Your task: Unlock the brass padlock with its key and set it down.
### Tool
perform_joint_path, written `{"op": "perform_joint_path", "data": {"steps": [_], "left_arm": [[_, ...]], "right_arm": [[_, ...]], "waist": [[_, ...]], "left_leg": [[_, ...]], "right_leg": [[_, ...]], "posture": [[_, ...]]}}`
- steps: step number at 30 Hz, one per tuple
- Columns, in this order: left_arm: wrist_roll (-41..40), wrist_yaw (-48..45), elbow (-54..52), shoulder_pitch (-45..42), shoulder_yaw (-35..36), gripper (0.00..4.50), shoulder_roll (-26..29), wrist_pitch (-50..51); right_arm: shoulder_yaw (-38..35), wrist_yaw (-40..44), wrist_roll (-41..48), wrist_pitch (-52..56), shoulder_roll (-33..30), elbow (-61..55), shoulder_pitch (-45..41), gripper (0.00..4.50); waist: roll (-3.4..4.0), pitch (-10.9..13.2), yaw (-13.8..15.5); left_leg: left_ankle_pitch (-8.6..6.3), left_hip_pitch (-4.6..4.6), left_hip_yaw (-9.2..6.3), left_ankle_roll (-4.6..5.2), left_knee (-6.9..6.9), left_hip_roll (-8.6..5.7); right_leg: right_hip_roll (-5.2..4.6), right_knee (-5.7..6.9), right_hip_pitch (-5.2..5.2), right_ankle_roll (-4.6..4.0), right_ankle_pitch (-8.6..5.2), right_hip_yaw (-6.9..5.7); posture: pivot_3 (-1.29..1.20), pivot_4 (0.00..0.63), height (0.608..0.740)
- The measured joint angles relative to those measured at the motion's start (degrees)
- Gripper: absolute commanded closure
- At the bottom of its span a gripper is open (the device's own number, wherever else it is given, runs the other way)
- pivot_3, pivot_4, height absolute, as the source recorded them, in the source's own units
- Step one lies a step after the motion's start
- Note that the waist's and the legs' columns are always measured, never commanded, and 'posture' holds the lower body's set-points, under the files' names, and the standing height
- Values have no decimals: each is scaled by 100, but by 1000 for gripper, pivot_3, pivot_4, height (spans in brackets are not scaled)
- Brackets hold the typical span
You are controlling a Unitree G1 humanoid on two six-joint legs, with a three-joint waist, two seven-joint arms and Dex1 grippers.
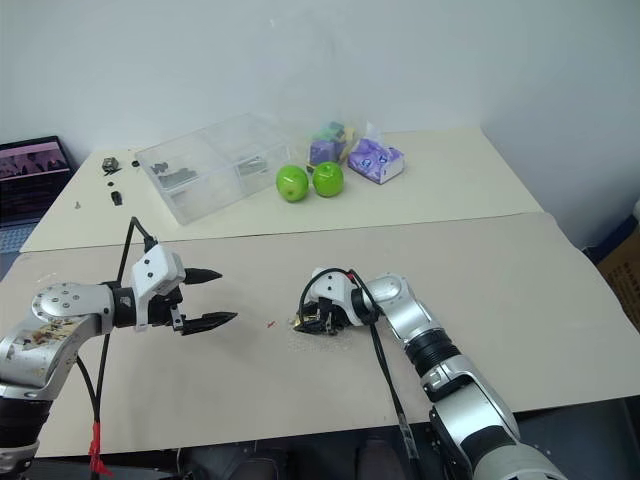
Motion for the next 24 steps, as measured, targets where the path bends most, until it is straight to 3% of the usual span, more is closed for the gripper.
{"op": "perform_joint_path", "data": {"steps": [7, 14, 18, 24], "left_arm": [[-5, -2, 4, -8, -6, 0, -4, -1], [-137, 21, 26, -283, -98, 0, -266, 139], [-669, 490, -192, -790, -334, 0, -937, 1298], [-1527, 1097, -546, -1336, -404, 0, -1508, 2901]], "right_arm": [[29, 113, -37, 50, -192, -304, 96, 3596], [-8, 287, -51, 602, -958, -1358, 265, 3596], [-210, 216, -55, 707, -1421, -2192, 194, 3596], [-403, 200, -36, 934, -1899, -2833, 188, 3596]], "waist": [[0, 0, 31], [0, 1, 68], [-6, 2, 114], [-13, 0, 106]], "left_leg": [[0, -8, -2, 0, 2, -2], [0, -27, -2, 0, 9, -7], [0, -37, 1, 0, 22, -6], [-1, -40, 15, 3, 30, -5]], "right_leg": [[-2, -2, -1, 0, 0, -5], [-5, -6, -8, 0, 0, -8], [-2, -5, -7, 3, 0, -17], [0, -6, -6, 2, -1, -15]], "posture": [[0, 150, 740], [0, 150, 740], [0, 150, 740], [0, 150, 740]]}}
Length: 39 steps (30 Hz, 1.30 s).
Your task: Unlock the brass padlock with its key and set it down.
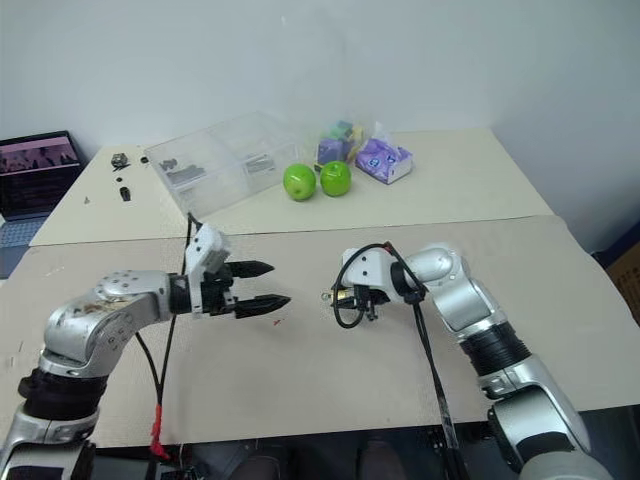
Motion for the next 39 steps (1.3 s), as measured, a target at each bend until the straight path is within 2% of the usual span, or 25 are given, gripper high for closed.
{"op": "perform_joint_path", "data": {"steps": [4, 9, 13, 15, 20, 31, 39], "left_arm": [[-529, 321, 36, -217, 99, 0, -135, 929], [-768, 589, 348, -519, 226, 0, -231, 1480], [-938, 864, 594, -665, 440, 995, -559, 1761], [-1060, 1013, 689, -778, 592, 1932, -735, 1939], [-1426, 1297, 723, -939, 970, 3753, -958, 2446], [-1743, 1696, 718, -966, 1211, 3753, -1128, 2987], [-1780, 1998, 750, -1225, 1308, 3753, -1508, 3367]], "right_arm": [[-208, 14, 190, 526, -199, -524, -11, 3596], [-212, 7, 234, 850, -263, -877, -12, 3596], [-222, 3, 371, 1123, -277, -1138, -15, 3596], [-233, 1, 445, 1272, -280, -1271, -18, 3596], [-255, -5, 568, 1470, -332, -1378, -45, 3596], [-280, -59, 668, 1485, -444, -1380, -65, 3596], [-401, -234, 839, 1620, -432, -1542, -228, 3596]], "waist": [[-1, 1, -23], [-2, 1, 0], [-3, 2, 47], [-4, 2, 62], [-4, 2, 56], [-5, 2, 59], [-6, 2, 68]], "left_leg": [[0, 3, 0, 1, 0, 3], [0, 1, -3, 0, 2, -1], [1, -3, -12, -1, 2, -3], [1, -5, -19, -2, 3, -3], [2, -5, -20, -3, 3, -4], [4, -5, -20, -7, 3, -6], [5, -12, -21, -10, 5, -9]], "right_leg": [[3, 1, 0, 0, 0, 0], [-1, -2, 2, 0, 0, 0], [-4, -6, 1, -1, 0, 0], [-5, -7, 0, -1, 0, -1], [-6, -6, 0, -1, 0, 1], [-8, -9, 0, -2, 1, 2], [-10, -13, 0, -2, 1, 2]], "posture": [[0, 150, 740], [0, 150, 740], [0, 150, 740], [0, 150, 740], [0, 150, 740], [0, 150, 740], [0, 150, 740]]}}
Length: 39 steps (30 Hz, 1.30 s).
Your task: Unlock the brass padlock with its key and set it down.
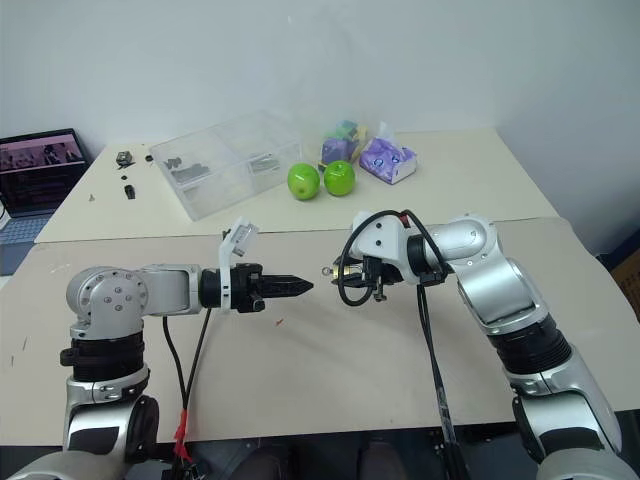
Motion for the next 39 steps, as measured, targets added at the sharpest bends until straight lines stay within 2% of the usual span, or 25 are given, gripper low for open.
{"op": "perform_joint_path", "data": {"steps": [7, 23, 39], "left_arm": [[-332, 477, 360, -404, 338, 3753, -401, 194], [-1065, 1183, 472, -442, 428, 3753, -349, 194], [-1060, 1230, 471, -419, 423, 3753, -247, 191]], "right_arm": [[7, -276, -9, 0, 151, -107, 10, 3596], [22, -380, -50, -55, 120, -108, 58, 3596], [2, -368, -44, -119, -81, -124, -44, 3596]], "waist": [[-1, 0, -5], [-1, -1, 0], [-1, 0, 0]], "left_leg": [[3, -3, 0, -5, -1, -1], [6, -3, 1, -15, -2, -1], [11, -4, 5, -38, -5, -1]], "right_leg": [[-1, -4, -2, -1, 1, 2], [-1, -4, -2, -2, 1, 3], [-1, -10, -2, -2, 2, 2]], "posture": [[0, 150, 740], [0, 150, 740], [0, 150, 740]]}}
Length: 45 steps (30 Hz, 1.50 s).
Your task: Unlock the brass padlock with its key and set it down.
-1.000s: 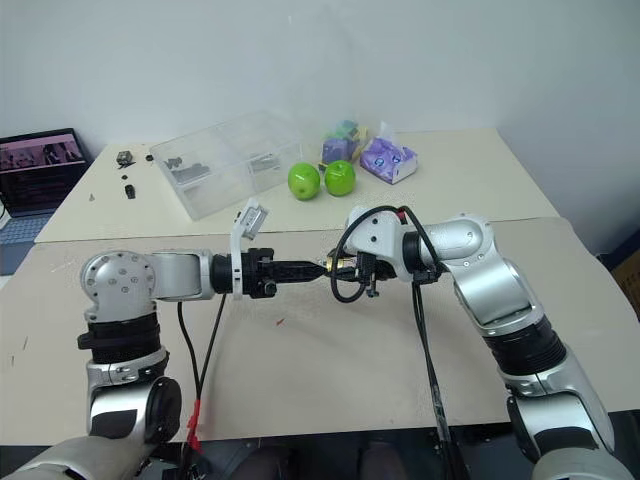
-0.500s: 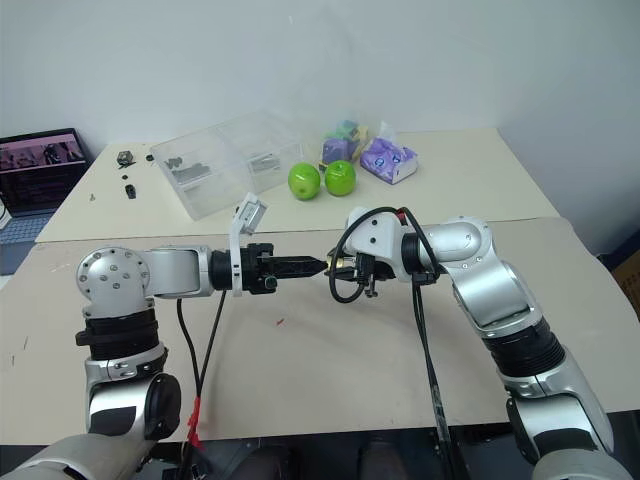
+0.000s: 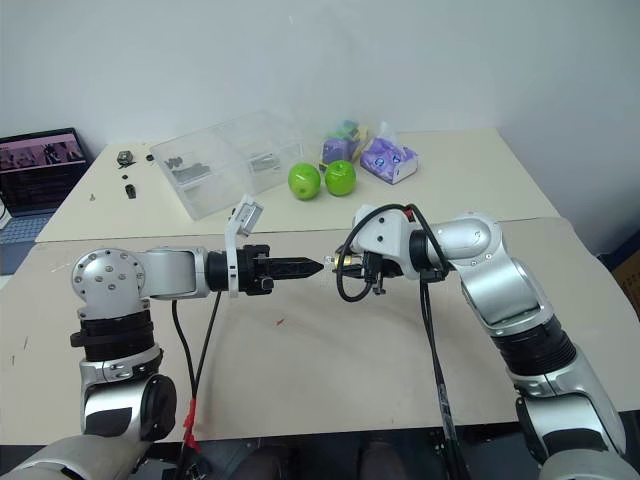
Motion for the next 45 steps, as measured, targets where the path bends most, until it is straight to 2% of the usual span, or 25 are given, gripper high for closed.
{"op": "perform_joint_path", "data": {"steps": [13, 31, 32, 33, 45], "left_arm": [[151, -78, 172, -108, -87, 3753, -103, -131], [228, -172, 215, -109, -156, 3753, -74, -159], [228, -171, 215, -109, -155, 4263, -75, -158], [215, -173, 215, -110, -146, 4457, -98, -158], [191, -169, 213, -112, -61, 4486, -167, -100]], "right_arm": [[-21, -5, 129, 433, -88, -406, -102, 3596], [-28, -65, 271, 455, -162, -533, 31, 3596], [-28, -66, 271, 455, -162, -533, 31, 3596], [-28, -79, 267, 455, -162, -531, 33, 3596], [-30, -116, 267, 452, -167, -516, 40, 3596]], "waist": [[-1, 0, 4], [-1, 0, 5], [-1, 0, 5], [-1, 0, 6], [-1, 0, 5]], "left_leg": [[-2, -4, 1, -9, 0, 0], [-2, -5, 1, -9, 0, 0], [-2, -5, 2, -9, 0, 0], [-2, -5, 1, -9, 0, 0], [-2, -6, 2, -9, 1, 0]], "right_leg": [[0, -8, 0, -1, 1, -1], [0, -10, 0, -3, 2, -2], [0, -10, 0, -3, 2, -1], [0, -10, 0, -3, 2, -1], [0, -11, 0, -3, 2, -2]], "posture": [[0, 150, 740], [0, 150, 740], [0, 150, 740], [0, 150, 740], [0, 150, 740]]}}
